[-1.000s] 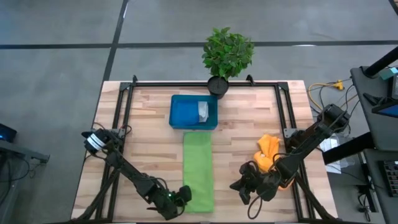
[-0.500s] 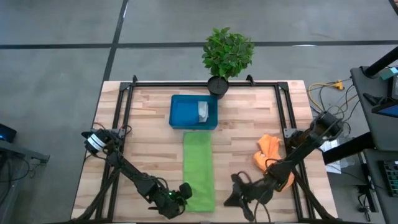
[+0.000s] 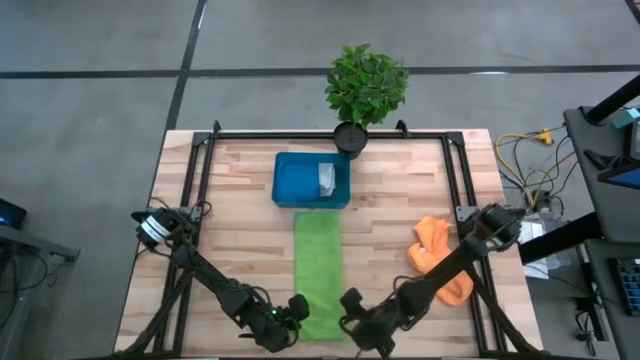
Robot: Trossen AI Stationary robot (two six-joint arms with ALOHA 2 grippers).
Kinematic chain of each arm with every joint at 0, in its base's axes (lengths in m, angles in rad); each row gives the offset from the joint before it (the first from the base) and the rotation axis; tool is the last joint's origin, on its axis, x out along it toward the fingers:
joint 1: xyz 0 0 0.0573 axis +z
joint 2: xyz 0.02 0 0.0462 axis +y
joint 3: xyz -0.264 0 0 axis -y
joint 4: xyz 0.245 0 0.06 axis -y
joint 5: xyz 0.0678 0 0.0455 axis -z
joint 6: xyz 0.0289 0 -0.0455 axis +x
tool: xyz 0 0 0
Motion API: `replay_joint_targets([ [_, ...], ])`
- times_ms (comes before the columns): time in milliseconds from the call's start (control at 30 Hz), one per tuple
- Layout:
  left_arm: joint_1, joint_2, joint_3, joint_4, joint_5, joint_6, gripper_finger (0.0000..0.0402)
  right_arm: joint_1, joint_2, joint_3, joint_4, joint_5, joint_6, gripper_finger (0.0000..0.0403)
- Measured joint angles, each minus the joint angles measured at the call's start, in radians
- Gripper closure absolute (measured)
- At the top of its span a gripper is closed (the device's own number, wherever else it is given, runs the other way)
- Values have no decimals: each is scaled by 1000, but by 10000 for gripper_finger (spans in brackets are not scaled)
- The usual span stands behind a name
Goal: Fold microfiber towels
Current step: Fold the green microfiber towel
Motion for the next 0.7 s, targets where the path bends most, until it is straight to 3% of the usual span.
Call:
replay_joint_targets([
  [100,0,0,0,-1,1,0,401,-9,76,74,-84,13,-75,176],
  [267,-4,0,2,-4,-1,-1,401,-6,171,187,-174,150,-166,182],
  [400,-6,0,4,-7,1,-20,401,-7,208,230,-179,152,-191,197],
  [533,-6,-6,4,-11,3,-77,401,-6,217,236,-178,155,-195,231],
  [700,-12,-22,6,-28,11,-157,401,0,208,231,-182,149,-181,305],
])
